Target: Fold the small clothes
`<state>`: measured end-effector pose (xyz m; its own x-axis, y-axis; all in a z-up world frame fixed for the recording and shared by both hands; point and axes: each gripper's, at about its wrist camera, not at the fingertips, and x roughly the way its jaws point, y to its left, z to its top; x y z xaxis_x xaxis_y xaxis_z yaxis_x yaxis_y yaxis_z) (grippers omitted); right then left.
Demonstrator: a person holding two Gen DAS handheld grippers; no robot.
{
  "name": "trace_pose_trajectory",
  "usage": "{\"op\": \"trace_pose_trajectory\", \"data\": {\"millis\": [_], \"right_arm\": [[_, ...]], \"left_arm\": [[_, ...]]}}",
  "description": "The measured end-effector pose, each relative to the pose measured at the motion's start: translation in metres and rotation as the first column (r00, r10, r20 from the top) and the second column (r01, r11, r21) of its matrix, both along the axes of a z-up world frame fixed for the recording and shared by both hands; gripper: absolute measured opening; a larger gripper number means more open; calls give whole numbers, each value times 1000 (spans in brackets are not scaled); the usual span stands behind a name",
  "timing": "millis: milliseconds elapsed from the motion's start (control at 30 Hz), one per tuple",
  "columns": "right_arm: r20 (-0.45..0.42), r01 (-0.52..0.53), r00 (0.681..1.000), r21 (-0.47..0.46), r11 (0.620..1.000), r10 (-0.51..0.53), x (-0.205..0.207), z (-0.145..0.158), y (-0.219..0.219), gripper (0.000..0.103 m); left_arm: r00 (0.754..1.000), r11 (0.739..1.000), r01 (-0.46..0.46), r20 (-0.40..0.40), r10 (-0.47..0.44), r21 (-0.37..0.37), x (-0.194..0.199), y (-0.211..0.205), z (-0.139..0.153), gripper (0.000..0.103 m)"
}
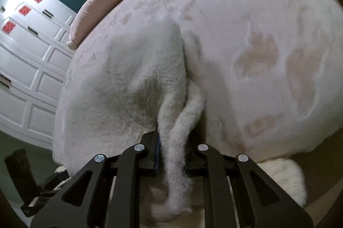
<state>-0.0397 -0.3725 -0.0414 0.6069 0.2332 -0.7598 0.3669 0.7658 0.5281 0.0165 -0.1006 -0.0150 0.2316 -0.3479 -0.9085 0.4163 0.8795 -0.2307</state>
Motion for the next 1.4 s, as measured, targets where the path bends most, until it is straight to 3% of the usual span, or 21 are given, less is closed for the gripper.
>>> {"op": "trace_pose_trajectory", "data": {"millis": [67,167,333,400,467,533,567,600,633,700,800,867,900,933,1000,1200,1400], "right_arm": [[19,-2,1000,-11,1000,2,-3,10,1,17],[13,-6,1000,-29,1000,6,-7,15,2,21],[50,32,998,31,999,-34,-39,29,-4,43],[75,23,997,87,996,-30,-54,31,-1,55],[69,5,998,150,989,-16,-58,26,5,58],[46,-30,999,168,985,23,-54,17,15,58],[19,-36,999,126,991,34,-50,13,22,53],[5,-37,999,84,996,37,-48,12,26,26],[5,-39,999,46,998,39,-46,14,30,22],[94,-12,996,28,1000,9,-50,36,30,18],[190,8,982,17,1000,-11,-60,64,24,17],[98,-1,995,-35,999,4,-53,46,22,17],[-21,-11,1000,-82,997,9,-45,20,22,17],[-109,-29,994,-61,998,22,-39,-4,21,17],[-100,-18,995,-33,999,15,-39,-7,17,19],[-111,12,994,-49,999,-17,-47,7,18,28],[-64,46,996,-158,986,-56,-66,45,27,30]], "left_arm": [[1000,1000,-7,-13,7,18,-2,-2,-4,75],[1000,1000,-13,-1,13,-22,-8,1,15,73],[996,993,-35,76,44,-110,-10,8,57,74],[994,993,-47,89,57,-108,-4,7,58,74],[996,997,-54,64,58,-62,2,1,43,74],[998,998,-52,18,53,-32,8,-6,27,74],[998,998,-56,-2,56,-21,10,-6,17,74],[998,998,-63,-7,63,-14,10,-6,13,74],[998,998,-67,-6,67,-6,9,-8,11,74],[998,998,-56,20,56,13,6,-9,13,74],[998,999,-25,62,23,40,0,-16,15,75],[997,997,-15,73,10,72,-3,-22,11,75],[998,997,-12,66,7,79,-3,-26,8,75],[998,997,-11,55,6,82,-3,-27,4,76],[999,996,-14,31,11,91,-2,-31,-5,77],[998,993,-14,70,6,116,-4,-33,-2,78],[998,994,-21,68,13,108,-1,-32,-2,80]]}}
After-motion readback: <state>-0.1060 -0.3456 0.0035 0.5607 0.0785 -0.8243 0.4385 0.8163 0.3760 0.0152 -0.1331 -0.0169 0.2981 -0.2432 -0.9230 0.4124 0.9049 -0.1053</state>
